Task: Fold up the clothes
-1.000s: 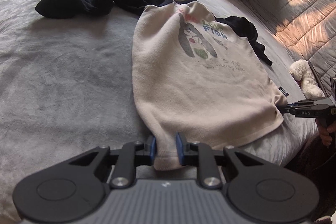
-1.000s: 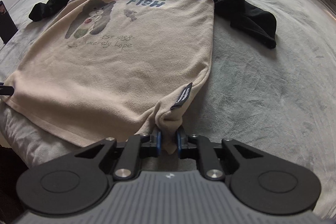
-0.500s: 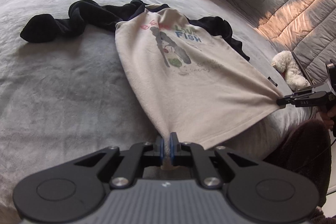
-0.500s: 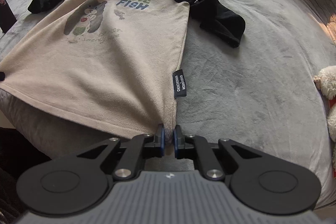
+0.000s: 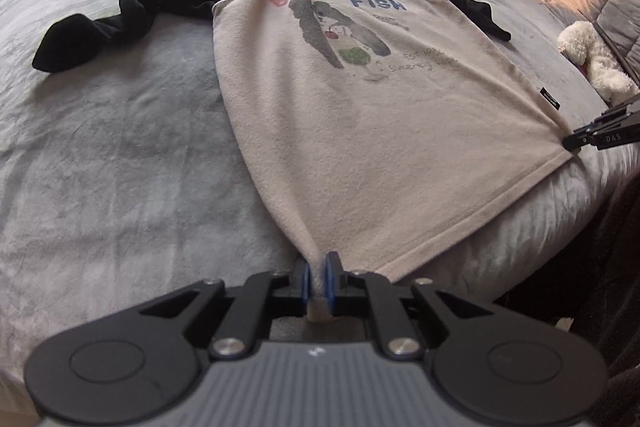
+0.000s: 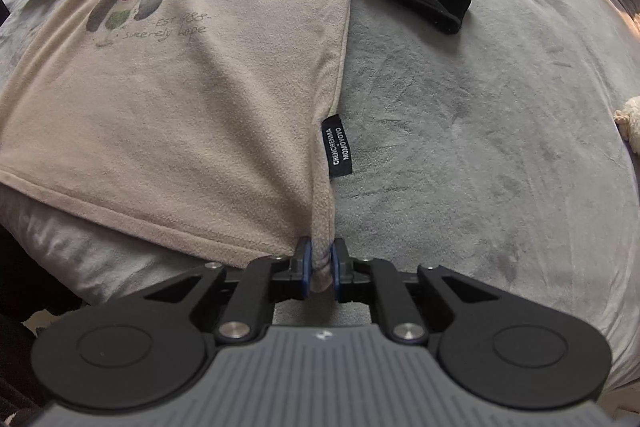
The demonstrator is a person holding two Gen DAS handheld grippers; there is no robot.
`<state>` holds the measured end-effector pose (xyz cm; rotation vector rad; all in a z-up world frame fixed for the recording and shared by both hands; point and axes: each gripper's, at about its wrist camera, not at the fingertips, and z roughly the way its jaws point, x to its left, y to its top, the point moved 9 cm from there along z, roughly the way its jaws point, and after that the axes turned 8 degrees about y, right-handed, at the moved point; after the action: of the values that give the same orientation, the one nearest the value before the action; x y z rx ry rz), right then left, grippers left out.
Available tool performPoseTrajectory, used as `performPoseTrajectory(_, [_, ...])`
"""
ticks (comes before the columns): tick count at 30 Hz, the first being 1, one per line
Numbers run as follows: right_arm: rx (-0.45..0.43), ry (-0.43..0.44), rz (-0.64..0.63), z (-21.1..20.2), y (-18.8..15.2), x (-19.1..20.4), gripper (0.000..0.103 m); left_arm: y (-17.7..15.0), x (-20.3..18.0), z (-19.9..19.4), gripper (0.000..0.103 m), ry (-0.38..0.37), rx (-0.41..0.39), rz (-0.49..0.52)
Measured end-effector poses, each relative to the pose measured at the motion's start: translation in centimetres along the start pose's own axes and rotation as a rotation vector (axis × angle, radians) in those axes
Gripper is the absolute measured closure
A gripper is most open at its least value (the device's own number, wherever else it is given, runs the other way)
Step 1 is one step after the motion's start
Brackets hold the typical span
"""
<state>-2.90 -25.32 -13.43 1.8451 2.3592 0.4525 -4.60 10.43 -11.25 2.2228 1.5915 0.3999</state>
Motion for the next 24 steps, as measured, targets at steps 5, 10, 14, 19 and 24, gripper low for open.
performPoseTrajectory(5, [-0.006,-0.045,-0.014,-0.7,1.1,-0.7,0.06,1.4,0.9,-0.9,0.065,0.099,-0.032,0.056])
performPoseTrajectory(10, [-0.019,-0.07,-0.019,-1.5,2.7,-1.4,0.055,4.0,2.3,-1.4,0.054,0.181,-0.077,0.051])
performPoseTrajectory(14, [-0.047,-0.077,-0.02,-2.0,4.9,-1.4,0.054,7.0,3.3,-1.2,0.05,0.219,-0.115,-0.015])
performPoseTrajectory(19, [-0.089,-0.078,-0.029,-2.1,8.3,-0.9,0.051,10.0,4.9,0.2,0.045,0.241,-0.129,-0.1])
performPoseTrajectory(24, [-0.124,-0.073,-0.056,-1.7,11.7,0.4,0.05,12.1,7.2,2.6,0.043,0.303,-0.117,-0.156])
